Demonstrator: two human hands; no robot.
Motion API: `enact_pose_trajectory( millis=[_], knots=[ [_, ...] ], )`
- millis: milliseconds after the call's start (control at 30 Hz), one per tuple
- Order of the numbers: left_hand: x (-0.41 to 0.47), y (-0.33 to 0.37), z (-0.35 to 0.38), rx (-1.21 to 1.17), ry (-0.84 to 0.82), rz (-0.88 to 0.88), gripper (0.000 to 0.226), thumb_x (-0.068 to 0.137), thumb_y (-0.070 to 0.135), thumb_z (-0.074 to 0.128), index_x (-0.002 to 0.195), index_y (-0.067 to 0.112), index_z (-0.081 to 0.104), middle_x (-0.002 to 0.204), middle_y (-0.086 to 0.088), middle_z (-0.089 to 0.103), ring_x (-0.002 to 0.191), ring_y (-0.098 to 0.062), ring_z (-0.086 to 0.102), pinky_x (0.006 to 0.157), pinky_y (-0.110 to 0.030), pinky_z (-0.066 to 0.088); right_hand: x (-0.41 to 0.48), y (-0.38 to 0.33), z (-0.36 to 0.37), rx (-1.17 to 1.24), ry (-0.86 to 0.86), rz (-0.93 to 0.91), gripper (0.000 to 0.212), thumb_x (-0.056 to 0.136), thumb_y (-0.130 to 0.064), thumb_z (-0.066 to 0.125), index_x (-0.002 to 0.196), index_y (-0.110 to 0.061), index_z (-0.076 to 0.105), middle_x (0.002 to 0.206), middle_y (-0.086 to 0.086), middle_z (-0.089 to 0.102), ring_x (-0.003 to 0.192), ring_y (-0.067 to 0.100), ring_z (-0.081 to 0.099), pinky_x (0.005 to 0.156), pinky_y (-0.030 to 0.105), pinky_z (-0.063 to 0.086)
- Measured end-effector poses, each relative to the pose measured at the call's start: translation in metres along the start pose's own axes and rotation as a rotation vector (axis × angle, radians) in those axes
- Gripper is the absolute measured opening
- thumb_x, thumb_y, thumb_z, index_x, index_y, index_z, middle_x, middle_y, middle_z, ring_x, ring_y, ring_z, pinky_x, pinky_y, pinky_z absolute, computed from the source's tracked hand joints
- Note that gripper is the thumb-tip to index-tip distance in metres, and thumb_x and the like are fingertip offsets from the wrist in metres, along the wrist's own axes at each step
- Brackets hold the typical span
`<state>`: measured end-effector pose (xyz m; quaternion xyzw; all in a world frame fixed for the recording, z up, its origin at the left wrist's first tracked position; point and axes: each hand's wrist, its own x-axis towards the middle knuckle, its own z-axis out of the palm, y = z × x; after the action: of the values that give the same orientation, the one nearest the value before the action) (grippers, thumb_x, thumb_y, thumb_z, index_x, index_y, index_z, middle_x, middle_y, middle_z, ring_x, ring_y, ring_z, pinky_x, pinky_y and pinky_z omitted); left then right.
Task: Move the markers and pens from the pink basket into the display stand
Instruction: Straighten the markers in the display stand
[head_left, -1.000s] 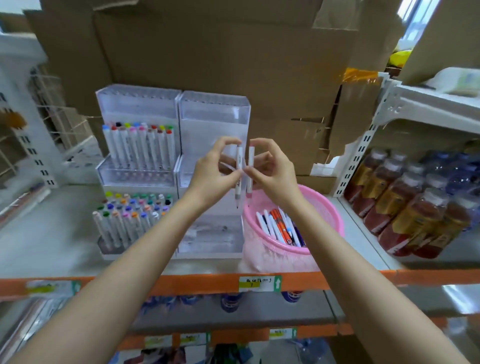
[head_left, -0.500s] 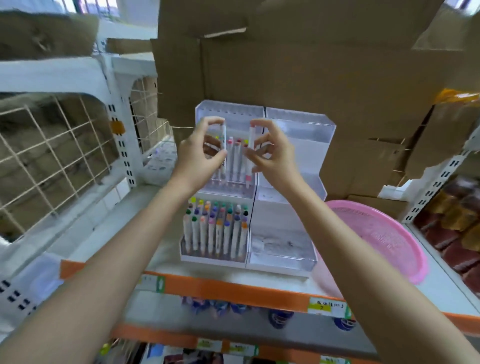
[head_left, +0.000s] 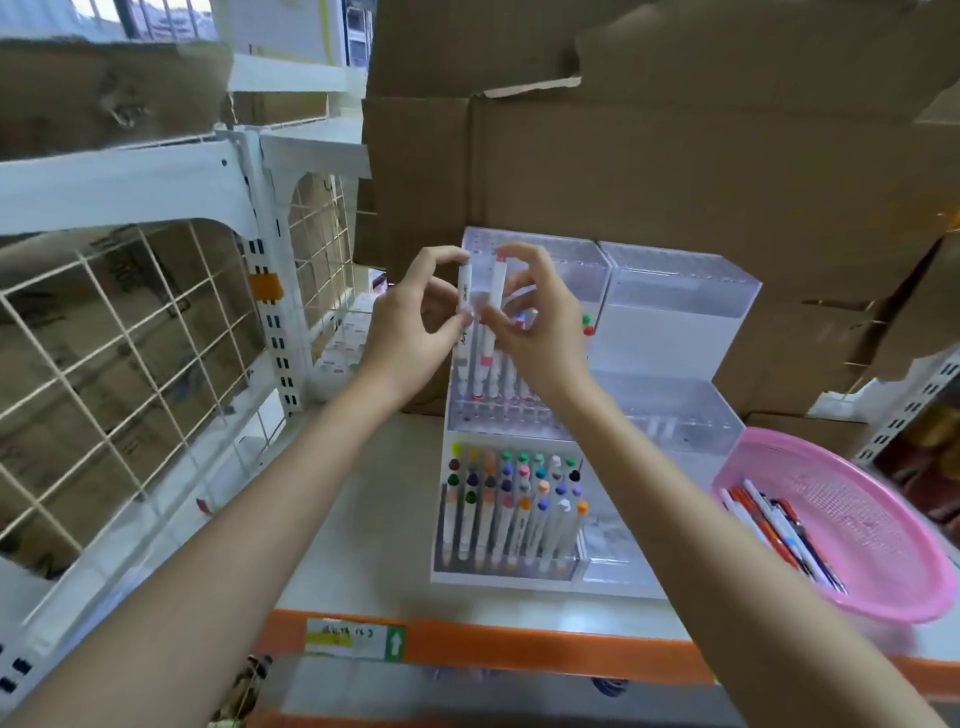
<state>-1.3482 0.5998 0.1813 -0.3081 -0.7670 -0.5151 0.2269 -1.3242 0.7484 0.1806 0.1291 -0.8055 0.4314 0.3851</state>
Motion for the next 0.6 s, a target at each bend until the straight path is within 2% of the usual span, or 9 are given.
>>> enact_pose_trajectory(
  millis=[167, 333, 600],
  knots=[
    [0.003, -0.013, 0.003, -0.083, -0.035, -0.005, 0.049, 0.085, 0.009, 0.070, 0.125, 0.026, 0.049, 0.090, -0.002, 0.066, 0.080, -0.002, 0.066, 0.074, -0.017, 0.054, 0.000, 0.003, 0.013, -0.074, 0.058, 0.001, 0.039, 0.084, -0.007, 0.071, 0.119, -0.014, 0.055, 0.082, -0.003, 0.054, 0.063, 0.013, 0.056, 0.054, 0.012, 0.043],
    [-0.001, -0.022, 0.006, -0.065, -0.038, 0.029, 0.048, 0.082, 0.006, 0.070, 0.120, 0.029, 0.052, 0.091, -0.001, 0.063, 0.081, -0.002, 0.064, 0.074, -0.010, 0.048, -0.007, 0.006, 0.018, -0.158, 0.134, -0.053, 0.035, 0.085, -0.007, 0.069, 0.117, -0.012, 0.057, 0.081, 0.004, 0.057, 0.065, 0.015, 0.057, 0.059, 0.012, 0.043],
    [-0.006, -0.027, 0.008, -0.044, -0.065, 0.053, 0.049, 0.082, 0.006, 0.071, 0.122, 0.026, 0.053, 0.091, -0.002, 0.061, 0.081, -0.004, 0.062, 0.072, -0.004, 0.045, -0.015, 0.006, 0.018, -0.184, 0.195, -0.050, 0.035, 0.086, -0.007, 0.068, 0.119, -0.013, 0.057, 0.086, 0.003, 0.058, 0.075, 0.012, 0.057, 0.065, 0.008, 0.041]
  ],
)
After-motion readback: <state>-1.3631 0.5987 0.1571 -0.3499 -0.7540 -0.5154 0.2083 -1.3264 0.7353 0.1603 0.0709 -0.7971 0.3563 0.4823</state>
